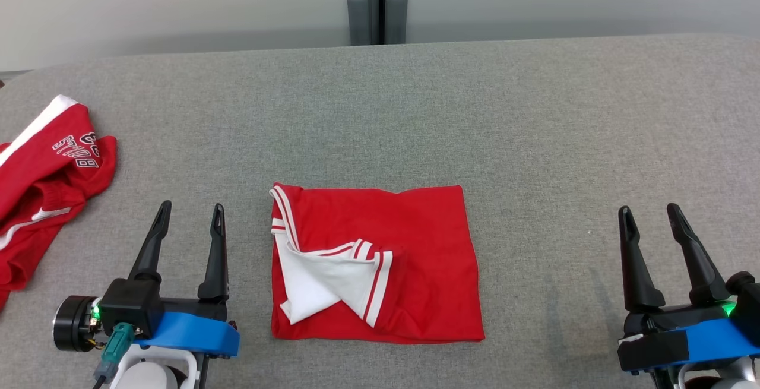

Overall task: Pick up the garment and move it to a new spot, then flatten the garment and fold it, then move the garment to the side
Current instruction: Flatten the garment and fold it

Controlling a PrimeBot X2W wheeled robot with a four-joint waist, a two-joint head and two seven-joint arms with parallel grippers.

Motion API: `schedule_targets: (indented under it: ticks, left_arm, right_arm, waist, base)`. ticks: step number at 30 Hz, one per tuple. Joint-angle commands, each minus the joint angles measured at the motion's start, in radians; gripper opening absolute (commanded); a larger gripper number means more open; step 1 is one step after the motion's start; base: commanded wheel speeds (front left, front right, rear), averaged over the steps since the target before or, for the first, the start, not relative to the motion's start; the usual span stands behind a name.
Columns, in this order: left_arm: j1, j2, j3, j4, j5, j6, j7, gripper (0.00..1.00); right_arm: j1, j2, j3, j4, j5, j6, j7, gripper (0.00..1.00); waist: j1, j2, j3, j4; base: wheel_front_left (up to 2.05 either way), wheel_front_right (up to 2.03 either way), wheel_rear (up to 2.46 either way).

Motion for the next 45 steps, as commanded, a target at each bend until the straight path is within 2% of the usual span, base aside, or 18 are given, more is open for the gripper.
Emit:
schedule_targets:
  ticks: [1,6,8,9,13,17,18,23,24,26,27,30,36,41,42,43,44,45]
  left_arm:
    - [0.003,0.006,-0.001,0.003,0.001,-0.002,-0.004,1.0]
    - [0.011,0.008,-0.003,0.006,-0.003,0.007,-0.004,1.0]
    - [0.009,0.008,-0.006,0.003,-0.004,0.01,-0.004,1.0]
    - [0.004,0.009,-0.006,0.002,-0.004,0.008,-0.004,1.0]
    - [-0.023,0.011,-0.009,-0.005,-0.003,0.01,-0.003,1.0]
    - [-0.048,0.004,-0.013,-0.009,-0.001,0.012,-0.004,1.0]
    - [-0.048,0.004,-0.013,-0.009,-0.001,0.012,-0.004,1.0]
    - [-0.074,-0.004,-0.015,-0.01,0.001,0.014,-0.004,1.0]
    - [-0.077,-0.008,-0.014,-0.009,0.001,0.014,-0.004,1.0]
    - [-0.078,-0.013,-0.012,-0.009,0.0,0.013,-0.004,1.0]
    - [-0.078,-0.013,-0.012,-0.009,0.0,0.013,-0.004,1.0]
    - [-0.078,-0.019,-0.009,-0.003,0.002,0.01,-0.004,1.0]
    - [-0.085,-0.029,-0.004,-0.001,0.008,0.009,-0.004,1.0]
    - [-0.069,-0.031,0.008,-0.001,0.012,0.012,-0.004,1.0]
    - [-0.058,-0.03,0.013,-0.001,0.013,0.014,-0.004,1.0]
    - [-0.05,-0.028,0.017,-0.001,0.013,0.015,-0.004,1.0]
    - [-0.045,-0.026,0.021,-0.002,0.015,0.016,-0.004,1.0]
    - [-0.04,-0.025,0.022,-0.003,0.016,0.017,-0.004,1.0]
  right_arm:
    - [0.017,0.003,-0.003,-0.01,-0.008,0.0,0.004,1.0]
    - [0.025,0.009,-0.009,-0.024,-0.018,0.0,0.016,1.0]
    - [0.025,0.01,-0.003,-0.021,-0.019,0.0,0.028,0.27]
    - [0.021,0.01,0.007,-0.016,-0.021,0.0,0.036,0.0]
    - [-0.031,0.005,0.096,0.044,-0.008,0.0,0.051,0.0]
    - [-0.11,0.005,0.238,0.188,0.025,0.0,0.04,0.0]
    - [-0.11,0.005,0.238,0.188,0.025,0.0,0.04,0.0]
    - [-0.232,0.014,0.416,0.39,0.084,0.0,0.001,0.0]
    - [-0.274,0.016,0.479,0.462,0.111,0.0,-0.013,0.0]
    - [-0.308,0.018,0.544,0.513,0.138,0.0,-0.028,0.0]
    - [-0.308,0.018,0.544,0.513,0.138,0.0,-0.028,0.0]
    - [-0.353,0.019,0.669,0.561,0.196,0.0,-0.049,0.0]
    - [-0.399,0.019,0.806,0.622,0.264,0.0,-0.044,0.0]
    - [-0.428,0.018,0.779,0.604,0.282,0.0,-0.118,0.0]
    - [-0.425,0.018,0.758,0.59,0.275,0.0,-0.128,0.2]
    - [-0.418,0.017,0.734,0.575,0.265,0.0,-0.134,0.53]
    - [-0.409,0.009,0.698,0.555,0.251,0.0,-0.14,1.0]
    - [-0.395,0.003,0.661,0.532,0.237,0.0,-0.144,1.0]
  waist:
    - [0.0001,0.0,-0.002,-0.001]
    - [0.0001,0.0,-0.008,-0.004]
    - [0.0001,0.0,-0.005,-0.001]
    - [0.0001,0.0,-0.001,0.001]
    - [0.0001,0.0,0.025,0.019]
    - [0.0001,0.0,0.055,0.049]
    - [0.0001,0.0,0.055,0.049]
    - [0.0001,0.0,0.076,0.083]
    - [0.0001,0.0,0.078,0.094]
    - [0.0001,0.0,0.081,0.103]
    - [0.0001,0.0,0.081,0.103]
    - [0.0001,0.0,0.085,0.114]
    - [0.0001,0.0,0.089,0.122]
    - [0.0001,0.0,0.072,0.113]
    - [0.0001,0.0,0.063,0.107]
    - [0.0001,0.0,0.057,0.101]
    - [0.0001,0.0,0.049,0.095]
    - [0.0001,0.0,0.042,0.088]
  base:
    - [0.0,0.0,0.0]
    - [0.0,0.0,0.0]
    - [0.0,0.0,0.0]
    - [0.0,0.0,0.0]
    - [0.0,0.0,0.0]
    - [0.0,0.0,0.0]
    - [0.0,0.0,0.0]
    - [0.0,0.0,0.0]
    - [0.0,0.0,0.0]
    - [0.0,0.0,0.0]
    - [0.0,0.0,0.0]
    - [0.0,0.0,0.0]
    - [0.0,0.0,0.0]
    - [0.0,0.0,0.0]
    - [0.0,0.0,0.0]
    - [0.0,0.0,0.0]
    - [0.0,0.0,0.0]
    - [0.0,0.0,0.0]
